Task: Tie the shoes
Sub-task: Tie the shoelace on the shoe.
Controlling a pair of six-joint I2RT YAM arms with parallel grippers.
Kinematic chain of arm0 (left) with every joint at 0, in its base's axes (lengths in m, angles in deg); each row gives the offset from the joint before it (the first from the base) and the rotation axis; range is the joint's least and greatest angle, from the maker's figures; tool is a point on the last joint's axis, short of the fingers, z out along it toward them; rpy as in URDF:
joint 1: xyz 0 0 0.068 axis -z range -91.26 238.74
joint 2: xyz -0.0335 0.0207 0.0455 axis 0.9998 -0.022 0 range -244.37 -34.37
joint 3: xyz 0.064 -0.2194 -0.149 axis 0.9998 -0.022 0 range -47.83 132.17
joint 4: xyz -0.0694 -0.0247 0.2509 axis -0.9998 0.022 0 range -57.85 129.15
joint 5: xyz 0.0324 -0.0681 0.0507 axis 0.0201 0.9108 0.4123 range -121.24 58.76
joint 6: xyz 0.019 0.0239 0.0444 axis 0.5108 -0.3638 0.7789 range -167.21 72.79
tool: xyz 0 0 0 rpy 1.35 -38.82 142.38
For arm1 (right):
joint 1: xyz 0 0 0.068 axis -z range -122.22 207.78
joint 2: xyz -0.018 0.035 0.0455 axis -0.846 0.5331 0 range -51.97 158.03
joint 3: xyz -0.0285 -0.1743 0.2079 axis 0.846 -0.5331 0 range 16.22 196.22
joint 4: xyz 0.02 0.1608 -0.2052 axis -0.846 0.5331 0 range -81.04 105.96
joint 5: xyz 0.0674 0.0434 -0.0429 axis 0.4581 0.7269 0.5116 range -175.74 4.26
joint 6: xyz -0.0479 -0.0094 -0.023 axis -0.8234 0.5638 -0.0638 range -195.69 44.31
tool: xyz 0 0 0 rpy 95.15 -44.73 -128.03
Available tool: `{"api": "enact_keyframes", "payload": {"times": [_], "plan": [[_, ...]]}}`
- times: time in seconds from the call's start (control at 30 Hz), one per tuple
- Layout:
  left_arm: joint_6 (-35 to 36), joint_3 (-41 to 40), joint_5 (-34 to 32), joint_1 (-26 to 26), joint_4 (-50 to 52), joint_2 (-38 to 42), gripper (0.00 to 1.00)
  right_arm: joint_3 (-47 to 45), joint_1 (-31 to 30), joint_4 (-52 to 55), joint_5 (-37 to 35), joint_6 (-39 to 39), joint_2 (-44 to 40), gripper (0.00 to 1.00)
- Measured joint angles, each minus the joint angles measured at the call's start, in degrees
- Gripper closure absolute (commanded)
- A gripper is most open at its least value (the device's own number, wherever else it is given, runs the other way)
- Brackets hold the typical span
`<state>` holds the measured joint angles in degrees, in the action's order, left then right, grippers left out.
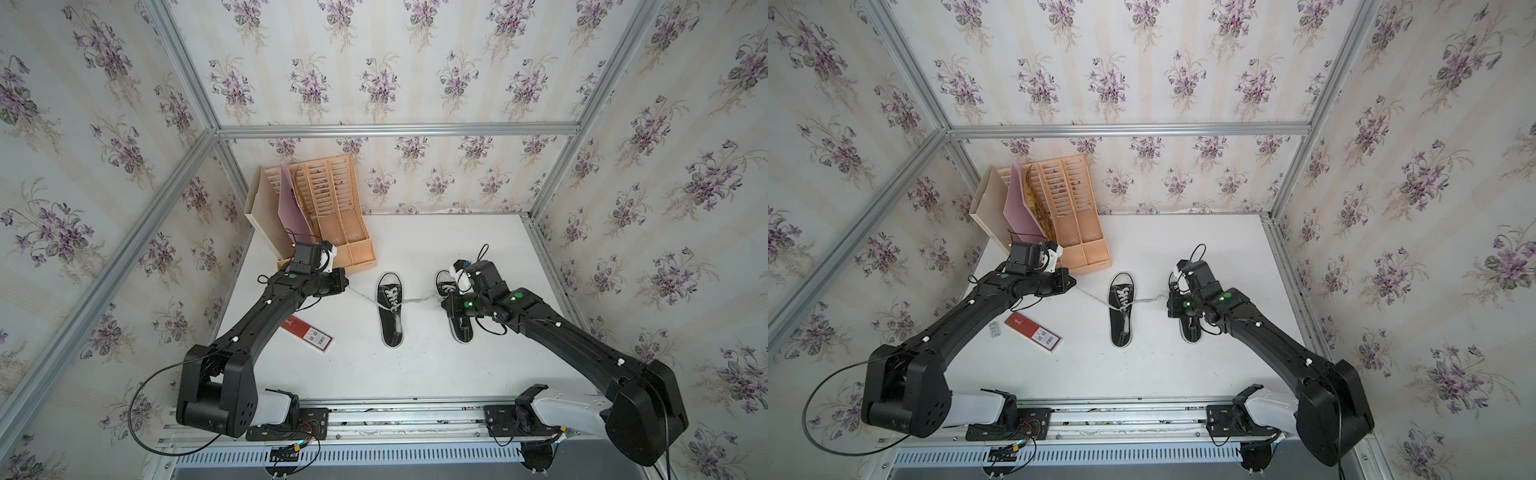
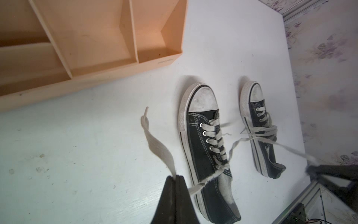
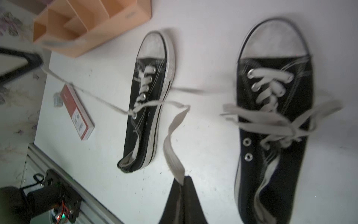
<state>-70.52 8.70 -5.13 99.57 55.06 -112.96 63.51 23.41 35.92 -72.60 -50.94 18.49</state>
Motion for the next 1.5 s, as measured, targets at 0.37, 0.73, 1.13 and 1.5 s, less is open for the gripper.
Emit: {"api": "enact_keyframes", "payload": {"times": [0.37, 0.73, 1.13, 1.5], "plan": [[-1.3, 5.0, 5.0, 0.7, 2.4, -0.3, 1.00, 1.4, -5.5, 2.1, -3.7, 2.5, 0.5, 0.40], [-6.7, 3.8, 6.7, 1.2, 1.8, -1.2, 0.99, 17.1, -6.8, -13.9, 4.6, -19.3, 19.9, 0.46], [-11.8, 2.1, 1.9, 1.2, 1.4, 0.0, 0.99, 22.1, -7.6, -16.9, 13.3, -30.3, 33.2, 0.47], [-11.8, 2.3, 0.8, 1.2, 1.7, -0.3, 0.98, 23.1, -7.7, -16.0, 15.5, -33.6, 38.0, 0.79]]}}
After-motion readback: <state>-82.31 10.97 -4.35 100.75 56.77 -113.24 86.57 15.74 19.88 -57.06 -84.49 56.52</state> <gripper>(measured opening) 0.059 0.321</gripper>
